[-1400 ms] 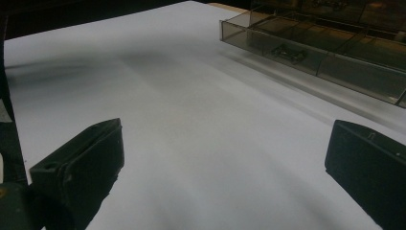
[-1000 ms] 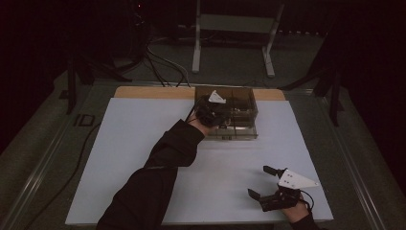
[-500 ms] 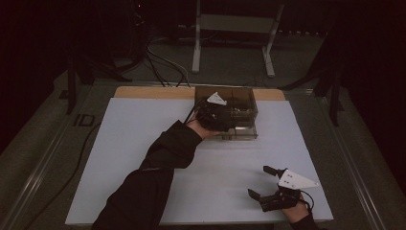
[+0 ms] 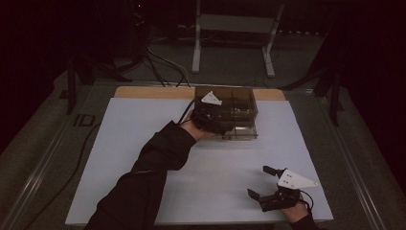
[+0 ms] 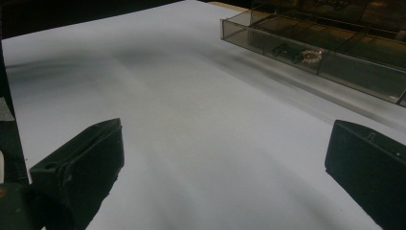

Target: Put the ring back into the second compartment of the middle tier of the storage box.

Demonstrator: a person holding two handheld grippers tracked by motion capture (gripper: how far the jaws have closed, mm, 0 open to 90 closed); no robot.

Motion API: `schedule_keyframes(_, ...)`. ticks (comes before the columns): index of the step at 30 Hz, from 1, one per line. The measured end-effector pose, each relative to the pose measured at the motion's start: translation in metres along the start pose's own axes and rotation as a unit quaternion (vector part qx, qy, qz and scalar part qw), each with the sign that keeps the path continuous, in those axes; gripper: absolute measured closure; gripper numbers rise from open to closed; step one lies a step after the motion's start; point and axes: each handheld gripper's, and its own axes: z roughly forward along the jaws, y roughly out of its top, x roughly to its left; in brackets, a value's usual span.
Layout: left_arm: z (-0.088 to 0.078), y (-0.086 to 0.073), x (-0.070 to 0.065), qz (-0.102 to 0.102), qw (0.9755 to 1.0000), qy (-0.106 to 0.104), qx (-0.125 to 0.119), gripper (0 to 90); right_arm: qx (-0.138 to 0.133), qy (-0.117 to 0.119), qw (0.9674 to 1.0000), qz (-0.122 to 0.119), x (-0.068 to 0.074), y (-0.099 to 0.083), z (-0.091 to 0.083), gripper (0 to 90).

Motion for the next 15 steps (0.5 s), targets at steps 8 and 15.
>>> schedule_keyframes(8,-0.009,-0.003,0.002,0.013,0.9987,-0.049,0.007,3.4,0.001,0.000,1.0000,0.001,0.000,0.000,0.001,0.0)
schedule_keyframes(15,-0.015,-0.007,0.001,0.034,0.9970,-0.069,0.003,0.9,0.001,-0.002,1.0000,0.001,0.000,0.000,0.000,0.0)
